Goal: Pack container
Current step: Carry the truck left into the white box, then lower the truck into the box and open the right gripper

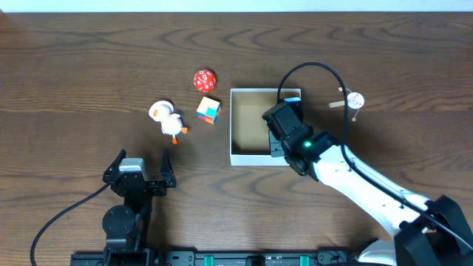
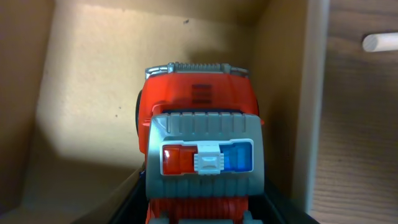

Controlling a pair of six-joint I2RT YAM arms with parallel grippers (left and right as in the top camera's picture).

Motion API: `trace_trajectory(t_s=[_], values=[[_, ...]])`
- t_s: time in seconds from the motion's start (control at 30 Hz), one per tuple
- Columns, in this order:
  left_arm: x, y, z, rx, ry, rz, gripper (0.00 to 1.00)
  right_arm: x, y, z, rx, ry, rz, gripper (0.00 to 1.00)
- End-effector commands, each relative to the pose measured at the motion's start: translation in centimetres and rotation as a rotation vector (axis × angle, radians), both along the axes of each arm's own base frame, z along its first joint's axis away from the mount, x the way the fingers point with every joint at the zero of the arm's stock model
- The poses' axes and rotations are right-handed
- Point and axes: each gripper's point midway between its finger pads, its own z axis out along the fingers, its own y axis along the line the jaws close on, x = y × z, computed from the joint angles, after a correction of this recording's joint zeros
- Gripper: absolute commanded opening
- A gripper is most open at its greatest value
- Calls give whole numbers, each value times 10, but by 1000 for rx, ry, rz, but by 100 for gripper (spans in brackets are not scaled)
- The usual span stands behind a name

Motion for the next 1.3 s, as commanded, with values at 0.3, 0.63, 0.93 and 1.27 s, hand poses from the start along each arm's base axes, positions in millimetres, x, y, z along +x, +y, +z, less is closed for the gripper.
trace_trajectory(t_s=[0.3,0.63,0.93,1.27], values=[[0,1,-17,17,41,3,98,1,1,4,-19,-7,11,20],[0,1,-17,18,41,3,98,-3,8,2,16,21,29,38],[0,1,-17,17,41,3,98,1,11,5,30,2,30,48],[0,1,-17,17,41,3,98,-3,9,2,18,19,30,58]])
